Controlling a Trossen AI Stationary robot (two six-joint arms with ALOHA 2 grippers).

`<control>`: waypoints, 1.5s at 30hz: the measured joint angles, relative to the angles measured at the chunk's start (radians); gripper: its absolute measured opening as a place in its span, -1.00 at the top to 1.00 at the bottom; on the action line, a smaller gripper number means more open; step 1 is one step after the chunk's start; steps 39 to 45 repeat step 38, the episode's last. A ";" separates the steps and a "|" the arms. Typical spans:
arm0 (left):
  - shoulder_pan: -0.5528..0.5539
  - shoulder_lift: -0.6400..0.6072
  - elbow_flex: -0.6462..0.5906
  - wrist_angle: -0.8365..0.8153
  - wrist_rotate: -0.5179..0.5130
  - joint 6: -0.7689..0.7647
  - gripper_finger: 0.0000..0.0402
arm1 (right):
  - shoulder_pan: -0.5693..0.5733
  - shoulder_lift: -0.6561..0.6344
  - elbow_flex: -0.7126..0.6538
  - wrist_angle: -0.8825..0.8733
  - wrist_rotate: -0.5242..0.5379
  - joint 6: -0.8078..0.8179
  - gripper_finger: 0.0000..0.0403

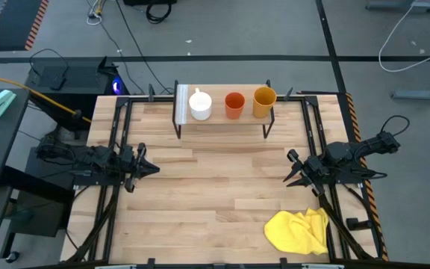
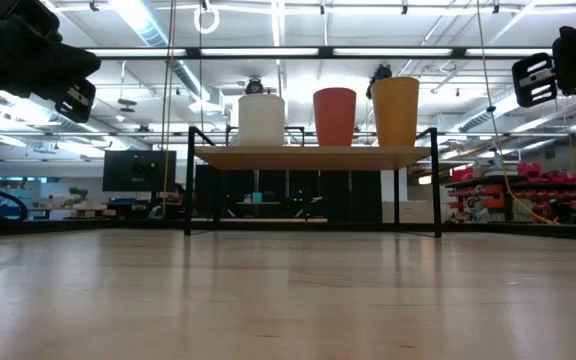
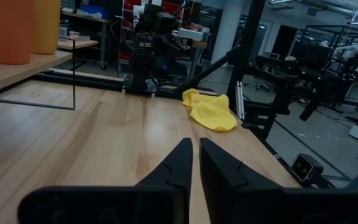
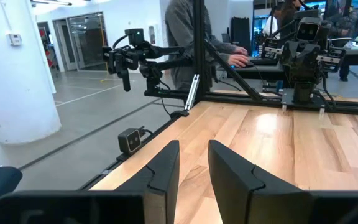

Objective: Stack small to large cups/mugs on shelf
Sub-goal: Return to Home Position

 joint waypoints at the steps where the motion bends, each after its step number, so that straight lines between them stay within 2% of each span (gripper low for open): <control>1: 0.000 0.000 0.000 0.000 0.000 0.000 0.83 | 0.000 0.000 0.000 0.000 0.000 0.000 0.54; 8: 0.000 0.000 0.000 0.000 0.000 0.000 0.86 | 0.000 0.000 0.000 0.000 0.000 0.000 0.54; 19: 0.000 0.000 0.000 0.000 0.000 0.000 0.81 | 0.000 0.000 0.000 0.000 0.000 0.000 0.54; 28: 0.000 0.000 0.000 0.000 0.000 0.000 0.86 | 0.000 0.000 0.000 0.000 0.000 0.000 0.54; 45: 0.000 0.000 0.000 0.000 0.000 0.000 0.80 | 0.000 0.000 0.000 0.000 0.000 0.000 0.54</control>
